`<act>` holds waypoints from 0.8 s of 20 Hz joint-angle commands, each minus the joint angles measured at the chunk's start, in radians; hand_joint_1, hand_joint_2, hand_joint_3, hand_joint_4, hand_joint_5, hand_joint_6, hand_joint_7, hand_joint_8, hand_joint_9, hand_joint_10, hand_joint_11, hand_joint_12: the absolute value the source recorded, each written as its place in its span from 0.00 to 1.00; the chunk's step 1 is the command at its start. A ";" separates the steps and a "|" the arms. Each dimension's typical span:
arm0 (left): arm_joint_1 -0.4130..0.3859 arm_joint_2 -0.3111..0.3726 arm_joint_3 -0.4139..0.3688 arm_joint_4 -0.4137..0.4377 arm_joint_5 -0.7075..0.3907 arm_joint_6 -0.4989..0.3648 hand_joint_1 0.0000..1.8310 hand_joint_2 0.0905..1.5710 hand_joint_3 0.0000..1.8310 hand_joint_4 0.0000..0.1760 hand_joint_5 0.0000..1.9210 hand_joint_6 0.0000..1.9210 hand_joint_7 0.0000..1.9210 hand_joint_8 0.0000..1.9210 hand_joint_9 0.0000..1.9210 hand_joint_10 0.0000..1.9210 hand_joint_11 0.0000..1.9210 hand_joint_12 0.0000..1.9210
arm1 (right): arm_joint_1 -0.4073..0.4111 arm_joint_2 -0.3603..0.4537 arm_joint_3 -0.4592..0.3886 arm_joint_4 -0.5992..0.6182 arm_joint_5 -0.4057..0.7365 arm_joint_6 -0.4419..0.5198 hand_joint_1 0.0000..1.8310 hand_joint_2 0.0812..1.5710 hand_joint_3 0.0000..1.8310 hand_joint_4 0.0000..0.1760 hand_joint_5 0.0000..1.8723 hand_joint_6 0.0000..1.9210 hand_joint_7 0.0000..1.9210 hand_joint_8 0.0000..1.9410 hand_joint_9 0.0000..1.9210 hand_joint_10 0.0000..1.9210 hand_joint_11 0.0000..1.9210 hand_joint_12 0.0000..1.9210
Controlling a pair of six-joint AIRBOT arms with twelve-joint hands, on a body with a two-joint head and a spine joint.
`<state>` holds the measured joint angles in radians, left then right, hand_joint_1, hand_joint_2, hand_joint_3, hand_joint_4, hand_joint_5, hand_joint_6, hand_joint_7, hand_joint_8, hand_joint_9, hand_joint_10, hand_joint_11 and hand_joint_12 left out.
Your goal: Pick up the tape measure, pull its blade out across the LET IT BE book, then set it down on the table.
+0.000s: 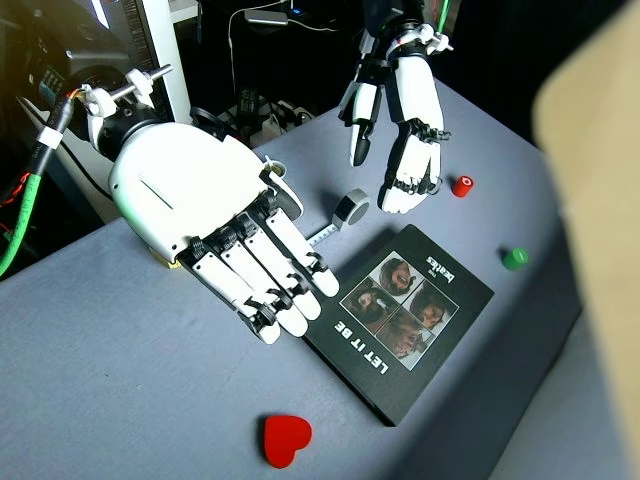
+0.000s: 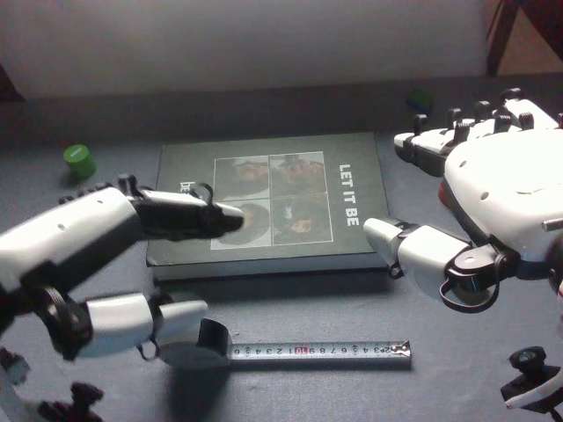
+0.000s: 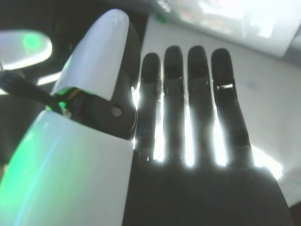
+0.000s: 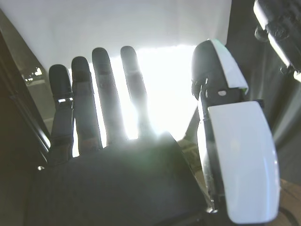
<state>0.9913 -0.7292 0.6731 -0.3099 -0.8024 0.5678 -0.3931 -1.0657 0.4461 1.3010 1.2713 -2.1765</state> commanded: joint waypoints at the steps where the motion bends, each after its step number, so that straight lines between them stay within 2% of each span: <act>1: 0.015 -0.014 0.007 0.009 -0.165 -0.023 0.64 0.73 0.00 0.00 0.28 0.00 0.31 0.00 0.29 0.01 0.12 0.41 | 0.006 0.004 -0.004 -0.099 0.052 0.005 0.15 0.75 0.00 0.32 0.22 0.00 0.22 0.00 0.17 0.01 0.00 0.52; 6: 0.122 -0.089 0.067 0.053 -0.259 -0.120 0.64 0.72 0.00 0.00 0.30 0.00 0.32 0.00 0.29 0.00 0.13 0.40 | 0.006 0.004 -0.004 -0.099 0.051 0.005 0.15 0.76 0.00 0.32 0.22 0.00 0.21 0.00 0.17 0.00 0.00 0.50; 11: 0.161 -0.109 0.107 0.054 -0.269 -0.129 0.66 0.72 0.00 0.00 0.30 0.00 0.32 0.00 0.29 0.00 0.13 0.39 | 0.008 0.004 -0.004 -0.099 0.049 0.006 0.15 0.76 0.00 0.31 0.23 0.00 0.22 0.00 0.17 0.00 0.00 0.47; 16: 0.171 -0.122 0.128 0.055 -0.240 -0.128 0.66 0.72 0.00 0.00 0.30 0.00 0.32 0.00 0.30 0.00 0.14 0.39 | 0.010 0.004 -0.004 -0.099 0.048 0.009 0.15 0.76 0.00 0.31 0.23 0.00 0.23 0.00 0.18 0.00 0.00 0.49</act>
<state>1.1656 -0.8455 0.7967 -0.2668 -0.9497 0.4480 -0.3931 -1.0657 0.4461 1.3014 1.2709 -2.1750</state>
